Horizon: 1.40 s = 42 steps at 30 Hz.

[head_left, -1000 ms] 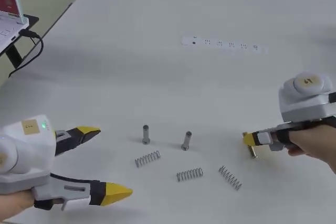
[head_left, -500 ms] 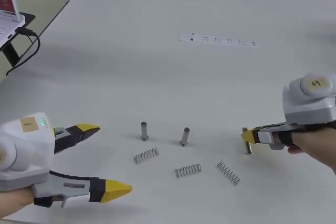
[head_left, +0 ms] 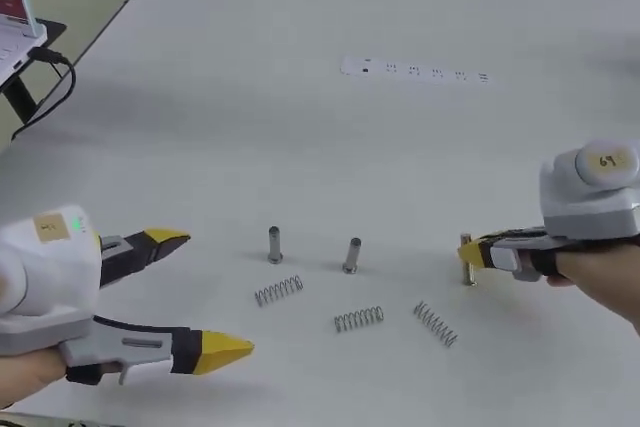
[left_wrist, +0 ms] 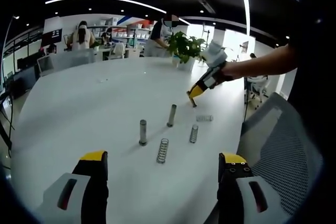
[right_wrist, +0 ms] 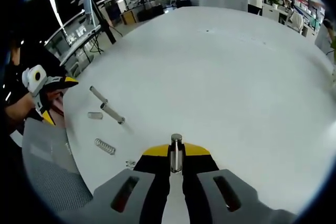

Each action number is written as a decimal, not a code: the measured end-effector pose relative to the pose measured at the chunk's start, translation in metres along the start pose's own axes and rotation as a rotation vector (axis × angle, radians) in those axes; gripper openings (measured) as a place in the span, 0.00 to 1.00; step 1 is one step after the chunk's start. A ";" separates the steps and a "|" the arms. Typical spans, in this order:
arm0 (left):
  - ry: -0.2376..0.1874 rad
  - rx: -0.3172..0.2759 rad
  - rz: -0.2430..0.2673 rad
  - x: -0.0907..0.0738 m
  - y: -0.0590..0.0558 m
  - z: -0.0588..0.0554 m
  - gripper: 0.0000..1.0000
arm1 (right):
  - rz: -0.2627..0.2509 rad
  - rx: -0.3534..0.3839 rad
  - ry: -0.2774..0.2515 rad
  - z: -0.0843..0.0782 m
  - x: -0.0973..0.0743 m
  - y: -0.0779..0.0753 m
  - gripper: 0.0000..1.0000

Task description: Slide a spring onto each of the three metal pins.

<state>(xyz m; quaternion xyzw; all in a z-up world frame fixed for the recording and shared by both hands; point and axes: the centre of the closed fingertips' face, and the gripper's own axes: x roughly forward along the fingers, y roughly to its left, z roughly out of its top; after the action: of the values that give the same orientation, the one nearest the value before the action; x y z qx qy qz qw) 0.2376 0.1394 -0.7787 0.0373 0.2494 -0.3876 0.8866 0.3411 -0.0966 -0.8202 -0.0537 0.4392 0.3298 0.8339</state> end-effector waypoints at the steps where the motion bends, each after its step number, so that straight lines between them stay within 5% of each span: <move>1: 0.001 0.004 0.000 0.000 0.000 0.000 0.84 | -0.001 0.000 -0.003 0.000 0.000 0.000 0.04; 14: 0.005 0.001 -0.007 0.002 -0.004 -0.003 0.83 | -0.014 -0.035 -0.065 0.003 -0.007 0.000 0.04; 24: -0.011 -0.003 0.004 0.002 0.000 0.000 0.83 | -0.014 -0.065 -0.081 0.000 -0.010 0.004 0.05; 30: -0.008 -0.002 -0.002 0.003 -0.002 -0.001 0.83 | -0.028 -0.153 -0.089 -0.004 -0.011 0.008 0.05; 42: -0.014 -0.004 -0.001 0.004 -0.001 0.001 0.83 | -0.031 -0.158 -0.089 -0.007 -0.011 0.006 0.05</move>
<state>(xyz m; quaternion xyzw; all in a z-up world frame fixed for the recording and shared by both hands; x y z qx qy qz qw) 0.2396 0.1358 -0.7800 0.0329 0.2441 -0.3880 0.8882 0.3282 -0.1002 -0.8151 -0.1112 0.3733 0.3525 0.8509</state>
